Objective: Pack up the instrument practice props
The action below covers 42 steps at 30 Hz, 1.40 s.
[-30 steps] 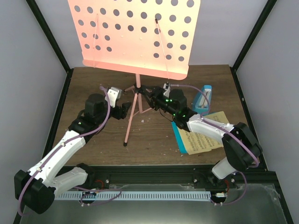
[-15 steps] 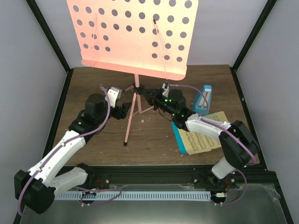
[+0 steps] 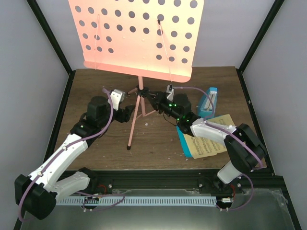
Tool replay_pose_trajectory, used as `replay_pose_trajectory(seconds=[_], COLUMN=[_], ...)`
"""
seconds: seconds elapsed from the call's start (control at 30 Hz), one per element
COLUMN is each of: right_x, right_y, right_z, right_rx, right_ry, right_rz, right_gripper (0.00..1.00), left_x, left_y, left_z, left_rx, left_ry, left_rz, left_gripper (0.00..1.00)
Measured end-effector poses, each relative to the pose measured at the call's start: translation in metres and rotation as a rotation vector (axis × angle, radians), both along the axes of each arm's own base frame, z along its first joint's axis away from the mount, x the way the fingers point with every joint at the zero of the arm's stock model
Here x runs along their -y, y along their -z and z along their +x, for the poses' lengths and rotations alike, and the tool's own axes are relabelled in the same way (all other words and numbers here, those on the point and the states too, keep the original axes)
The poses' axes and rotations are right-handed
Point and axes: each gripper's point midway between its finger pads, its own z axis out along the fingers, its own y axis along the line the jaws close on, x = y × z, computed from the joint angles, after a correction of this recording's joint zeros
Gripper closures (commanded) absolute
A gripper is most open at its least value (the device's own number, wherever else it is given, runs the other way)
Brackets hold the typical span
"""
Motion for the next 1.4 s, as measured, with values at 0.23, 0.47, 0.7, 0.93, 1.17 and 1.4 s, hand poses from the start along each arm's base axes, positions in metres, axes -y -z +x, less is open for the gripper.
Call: replay_pose_trajectory(seconds=[0.23,0.47,0.7,0.93,1.17,1.4], right_x=[-0.005,-0.007,-0.007,-0.008,0.001,0.004], right_y=[0.0,-0.004,-0.003,-0.005,-0.006,-0.005], right_z=[-0.003,-0.004,-0.003,-0.006,-0.013,-0.015], right_rx=[0.036,0.074,0.135,0.383,0.784,1.204], right_ry=[-0.033,-0.044,-0.032,0.034,0.073,0.043], right_rz=[-0.014,-0.02,-0.07,-0.307,-0.683,-1.075], right_gripper=[0.77,0.89,0.99,0.99,0.99,0.99], left_x=[0.0,0.0,0.0,0.0,-0.001,0.0], left_y=[0.0,0.0,0.0,0.0,-0.003,-0.004], left_z=[0.0,0.0,0.0,-0.001,-0.002,-0.004], left_rx=[0.0,0.0,-0.001,0.0,0.006,0.011], left_ry=[0.002,0.002,0.001,0.001,0.0,0.002], left_rz=[0.0,0.0,0.0,0.0,-0.003,-0.003], left_gripper=[0.23,0.23,0.23,0.23,0.23,0.23])
